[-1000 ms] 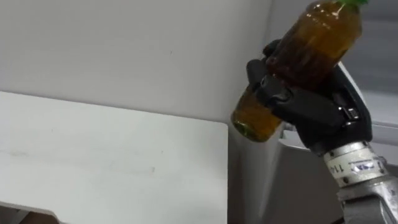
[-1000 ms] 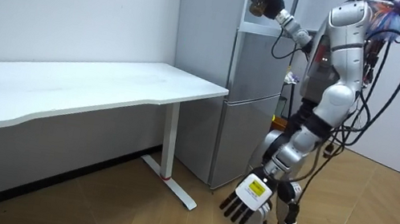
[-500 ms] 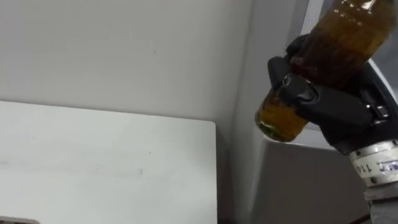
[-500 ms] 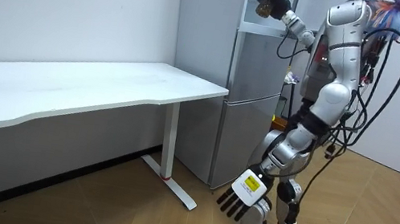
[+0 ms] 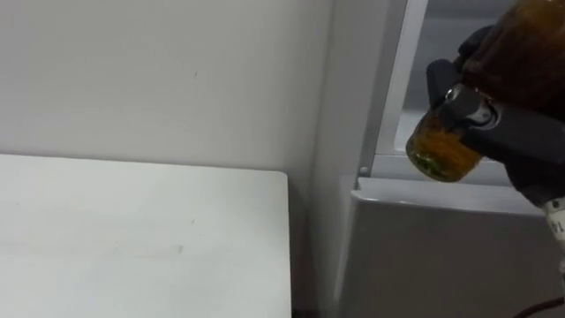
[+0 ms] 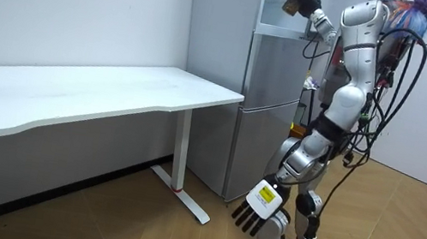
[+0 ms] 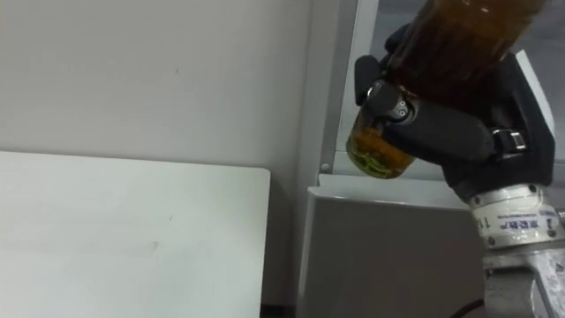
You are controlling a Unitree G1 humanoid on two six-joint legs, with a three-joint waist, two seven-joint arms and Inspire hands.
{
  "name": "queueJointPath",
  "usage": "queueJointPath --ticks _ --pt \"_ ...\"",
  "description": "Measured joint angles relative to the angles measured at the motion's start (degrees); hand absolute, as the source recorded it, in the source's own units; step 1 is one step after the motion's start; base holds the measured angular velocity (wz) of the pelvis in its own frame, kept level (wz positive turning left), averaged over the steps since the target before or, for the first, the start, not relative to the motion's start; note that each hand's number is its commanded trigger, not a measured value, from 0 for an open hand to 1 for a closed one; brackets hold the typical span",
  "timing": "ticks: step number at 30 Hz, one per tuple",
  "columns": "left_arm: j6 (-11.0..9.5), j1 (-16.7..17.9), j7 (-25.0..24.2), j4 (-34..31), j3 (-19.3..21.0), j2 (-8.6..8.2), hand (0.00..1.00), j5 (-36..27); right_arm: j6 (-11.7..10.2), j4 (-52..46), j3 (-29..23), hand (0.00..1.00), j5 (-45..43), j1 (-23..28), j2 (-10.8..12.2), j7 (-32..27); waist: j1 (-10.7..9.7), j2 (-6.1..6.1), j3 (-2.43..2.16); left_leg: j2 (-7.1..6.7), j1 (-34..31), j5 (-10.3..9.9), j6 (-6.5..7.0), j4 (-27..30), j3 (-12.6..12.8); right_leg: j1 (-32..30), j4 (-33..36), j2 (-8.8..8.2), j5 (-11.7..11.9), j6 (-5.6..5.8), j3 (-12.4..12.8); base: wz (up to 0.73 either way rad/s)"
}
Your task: Put the bottle in the upper fridge
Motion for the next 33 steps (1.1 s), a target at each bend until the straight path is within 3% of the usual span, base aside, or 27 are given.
queueJointPath --ticks 6,11,15,19,24,33 --pt "-0.01 -0.05 0.18 0.62 0.27 -0.02 0.00 -0.07 0.02 4.73 -0.65 1.00 -2.26 0.01 -0.09 -1.53 -0.05 -1.19 -0.09 -0.02 0.07 -0.25 0.00 0.25 -0.14 0.33 -0.28 0.05 0.06 -0.09 0.00 0.00" --pt "-0.01 -0.12 0.14 1.04 0.73 -0.03 0.00 -0.07 0.61 10.90 -0.66 1.00 -1.62 0.01 -1.96 -2.16 0.17 -1.38 0.02 -0.13 0.24 -0.29 0.03 0.26 -0.57 0.79 -0.33 0.03 0.06 -0.09 -0.24 0.03" --pt "0.07 -0.57 -0.20 0.96 2.68 -0.04 0.00 -0.04 0.69 15.54 -1.09 1.00 -2.08 -0.18 -2.18 -3.28 0.49 -1.39 0.06 -0.12 0.15 -0.30 0.02 0.31 -0.56 0.61 -0.32 0.04 0.06 -0.08 -0.37 0.00" --pt "0.40 -1.37 -0.50 0.64 3.13 -0.01 0.00 -0.39 1.39 23.40 -1.24 1.00 0.47 -0.53 -3.48 -6.14 2.07 -1.64 0.22 -0.16 0.19 -0.30 0.03 0.19 -0.34 0.47 -0.25 0.00 0.06 -0.08 -0.11 -0.03" --pt "1.00 -1.43 -0.46 0.40 3.19 0.23 0.00 -0.41 2.25 30.65 -1.70 1.00 4.02 -4.96 -4.99 -9.68 2.82 -2.34 0.52 -0.08 0.06 -0.30 -0.01 0.13 -0.56 0.48 -0.27 0.11 0.05 -0.07 -0.29 0.02" --pt "1.03 -0.71 -0.65 0.32 5.02 0.24 0.00 -0.36 3.09 38.98 -1.63 1.00 2.17 -9.17 -5.88 -13.32 3.30 -3.27 0.18 -0.11 -0.09 -0.30 -0.04 0.26 -1.05 0.48 -0.29 0.02 0.04 -0.06 -1.65 0.04"
